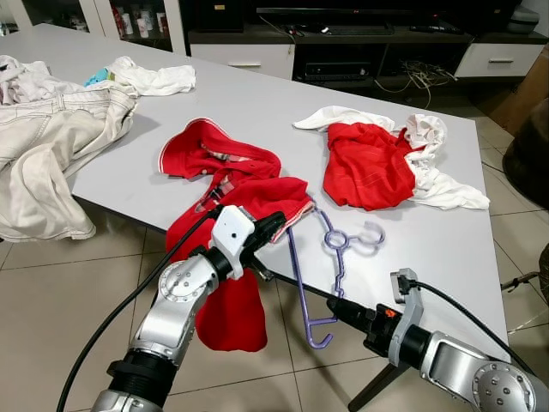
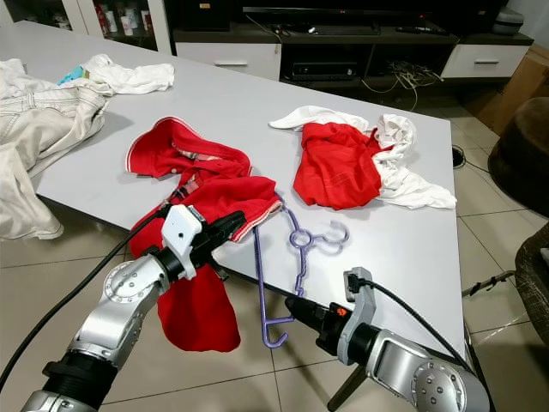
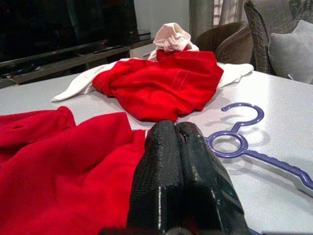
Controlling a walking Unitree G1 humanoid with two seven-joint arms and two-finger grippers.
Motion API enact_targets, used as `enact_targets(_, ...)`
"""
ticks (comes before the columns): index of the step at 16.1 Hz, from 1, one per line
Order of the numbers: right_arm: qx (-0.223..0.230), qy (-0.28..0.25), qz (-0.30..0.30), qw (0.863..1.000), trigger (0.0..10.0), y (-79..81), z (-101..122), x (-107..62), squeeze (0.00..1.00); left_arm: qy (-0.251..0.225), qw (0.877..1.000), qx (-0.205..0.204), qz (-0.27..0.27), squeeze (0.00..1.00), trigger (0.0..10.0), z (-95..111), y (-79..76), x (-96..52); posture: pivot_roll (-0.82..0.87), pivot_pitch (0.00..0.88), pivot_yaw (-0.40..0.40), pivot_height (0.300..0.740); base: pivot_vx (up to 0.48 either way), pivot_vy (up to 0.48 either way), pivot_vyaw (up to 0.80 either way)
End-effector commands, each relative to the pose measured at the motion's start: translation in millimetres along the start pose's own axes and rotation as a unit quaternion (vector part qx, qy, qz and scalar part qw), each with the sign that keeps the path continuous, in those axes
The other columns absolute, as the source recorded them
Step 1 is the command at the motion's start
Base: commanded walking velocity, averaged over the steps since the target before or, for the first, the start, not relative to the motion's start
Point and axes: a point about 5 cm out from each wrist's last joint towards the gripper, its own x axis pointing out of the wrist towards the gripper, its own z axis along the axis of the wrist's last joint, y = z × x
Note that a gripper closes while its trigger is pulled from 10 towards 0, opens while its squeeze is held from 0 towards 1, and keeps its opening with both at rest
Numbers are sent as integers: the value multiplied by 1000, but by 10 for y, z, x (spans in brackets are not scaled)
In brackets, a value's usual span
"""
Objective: Hang hanger
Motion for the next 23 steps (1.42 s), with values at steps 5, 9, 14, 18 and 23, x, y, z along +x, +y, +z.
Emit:
enact_targets(5,-24,-26,-3,999,0,30,172,-104,0,-1,1000,6,-9,0,10000,30,-28,23,-122,0,-16,740,0,0,0)
enact_targets(9,-46,-49,-17,998,0,12,345,-204,0,-2,1000,7,-12,0,10000,39,-27,46,-133,0,-11,740,0,0,0)
enact_targets(14,-41,-66,-53,996,0,-70,419,-222,0,-3,1000,7,-13,0,10000,39,-26,47,-135,0,-9,740,0,0,0)
enact_targets(18,-58,-111,-95,988,0,-143,686,-331,0,-1,1000,6,-13,0,10000,31,-29,47,-139,0,-5,740,0,0,0)
enact_targets(23,-153,-159,-134,966,1686,-65,882,-372,0,-6,1000,-18,-12,0,10000,30,-61,90,-147,0,4,740,0,0,0)
